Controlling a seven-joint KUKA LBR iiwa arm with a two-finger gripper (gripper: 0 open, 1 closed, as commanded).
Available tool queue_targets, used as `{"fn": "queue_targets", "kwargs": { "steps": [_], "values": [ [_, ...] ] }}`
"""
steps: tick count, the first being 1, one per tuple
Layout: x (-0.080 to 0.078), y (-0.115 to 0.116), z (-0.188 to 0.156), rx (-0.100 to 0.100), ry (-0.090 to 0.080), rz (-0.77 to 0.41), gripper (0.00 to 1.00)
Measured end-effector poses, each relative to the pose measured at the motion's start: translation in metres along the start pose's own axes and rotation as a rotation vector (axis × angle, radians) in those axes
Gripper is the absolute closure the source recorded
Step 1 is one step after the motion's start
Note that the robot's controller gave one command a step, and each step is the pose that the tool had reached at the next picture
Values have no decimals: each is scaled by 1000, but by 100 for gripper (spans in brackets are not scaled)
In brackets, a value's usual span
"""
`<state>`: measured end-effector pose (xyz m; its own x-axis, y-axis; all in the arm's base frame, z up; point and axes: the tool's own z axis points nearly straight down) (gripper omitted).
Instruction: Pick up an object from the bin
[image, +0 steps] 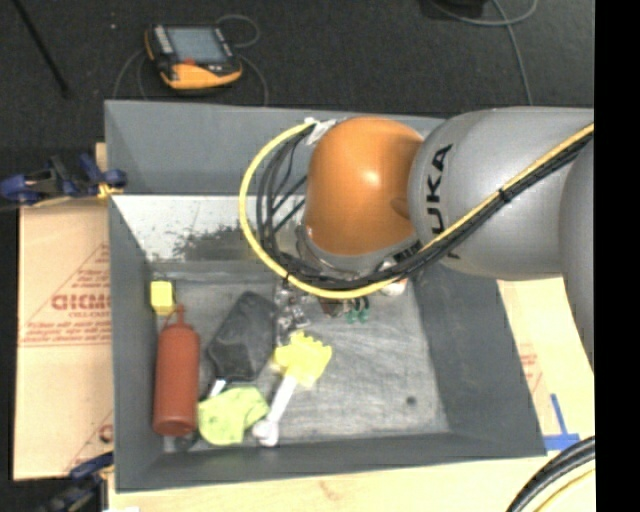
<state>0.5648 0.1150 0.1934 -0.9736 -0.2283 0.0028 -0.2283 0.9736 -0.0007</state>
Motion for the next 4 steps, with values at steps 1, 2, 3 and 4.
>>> {"fn": "queue_targets", "kwargs": {
  "steps": [1,2,3,4],
  "values": [
    [-9,-3,10,-1,-23,5,100],
    [3,-9,13,-1,11,2,100],
    [-8,-11,-54,0,-5,-6,100],
    [-10,-11,-69,0,-6,-9,100]
  ]
}}
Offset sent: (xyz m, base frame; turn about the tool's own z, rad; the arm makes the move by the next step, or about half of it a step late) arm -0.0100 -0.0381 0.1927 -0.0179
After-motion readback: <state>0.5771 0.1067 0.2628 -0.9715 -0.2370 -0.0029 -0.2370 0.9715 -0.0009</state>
